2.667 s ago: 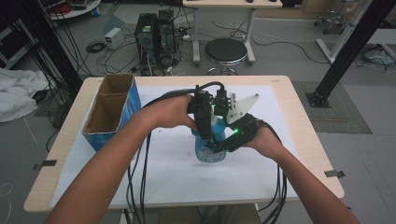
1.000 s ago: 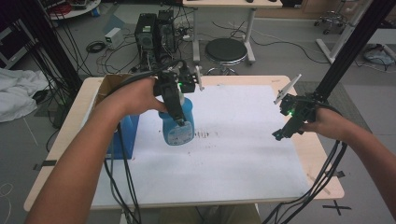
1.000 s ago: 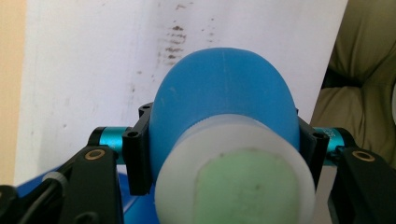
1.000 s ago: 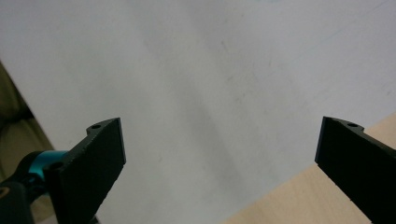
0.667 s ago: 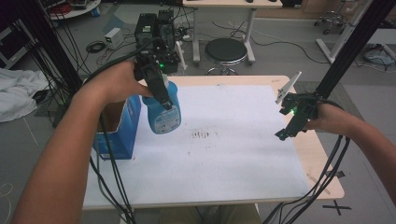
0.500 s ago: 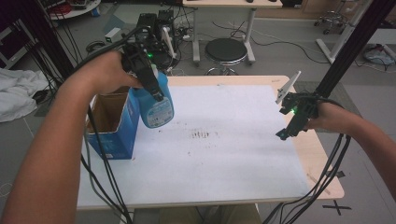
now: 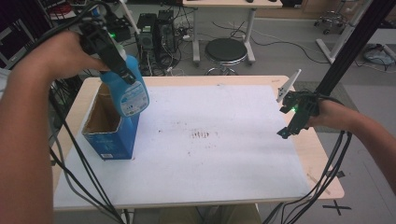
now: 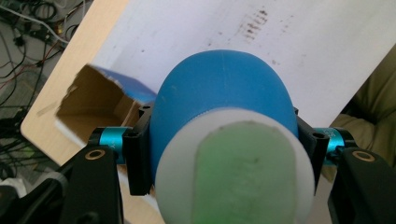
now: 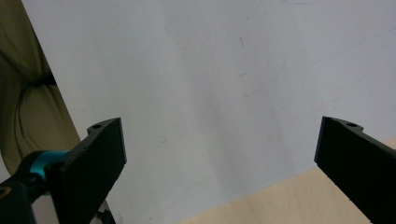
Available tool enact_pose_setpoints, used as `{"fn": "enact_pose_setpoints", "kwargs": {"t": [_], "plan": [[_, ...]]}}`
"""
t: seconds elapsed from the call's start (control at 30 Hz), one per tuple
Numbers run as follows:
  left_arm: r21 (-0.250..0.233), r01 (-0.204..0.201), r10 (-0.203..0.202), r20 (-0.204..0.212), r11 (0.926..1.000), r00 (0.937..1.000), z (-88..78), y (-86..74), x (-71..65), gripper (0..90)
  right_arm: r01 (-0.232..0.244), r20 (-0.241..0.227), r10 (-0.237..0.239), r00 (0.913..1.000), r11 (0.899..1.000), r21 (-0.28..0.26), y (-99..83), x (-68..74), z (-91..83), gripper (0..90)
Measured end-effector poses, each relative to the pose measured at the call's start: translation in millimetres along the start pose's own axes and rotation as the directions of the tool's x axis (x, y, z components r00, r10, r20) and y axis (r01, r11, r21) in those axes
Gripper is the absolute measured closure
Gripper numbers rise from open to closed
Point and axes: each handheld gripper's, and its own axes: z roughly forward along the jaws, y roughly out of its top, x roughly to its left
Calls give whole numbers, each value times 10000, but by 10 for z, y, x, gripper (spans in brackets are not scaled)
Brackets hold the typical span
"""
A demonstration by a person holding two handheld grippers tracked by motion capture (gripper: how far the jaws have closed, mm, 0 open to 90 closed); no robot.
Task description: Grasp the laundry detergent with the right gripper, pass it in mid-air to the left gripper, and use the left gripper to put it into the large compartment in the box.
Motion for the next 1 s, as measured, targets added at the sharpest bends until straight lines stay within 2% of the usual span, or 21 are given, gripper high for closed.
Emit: {"fn": "enact_pose_setpoints", "kwargs": {"t": [0.2, 0.43, 0.67, 1.0], "plan": [[63, 362, -361, -181, 9993, 9992, -31, -152, 142, 380, 68, -38, -68, 10000, 10000, 28, 15, -2, 11, 10], [76, 600, -597, -251, 9982, 9979, -18, -266, 253, 380, 94, 11, -95, 10000, 10000, 29, 25, 2, 22, 11], [70, 821, -818, -402, 9966, 9958, 100, -381, 378, 380, -4, 89, 3, 10000, 9999, 104, 11, 0, 22, 11], [178, 954, -950, -235, 9953, 9952, 307, -517, 527, 381, -148, 146, 146, 9998, 9997, 168, 12, -2, 23, 11]]}}
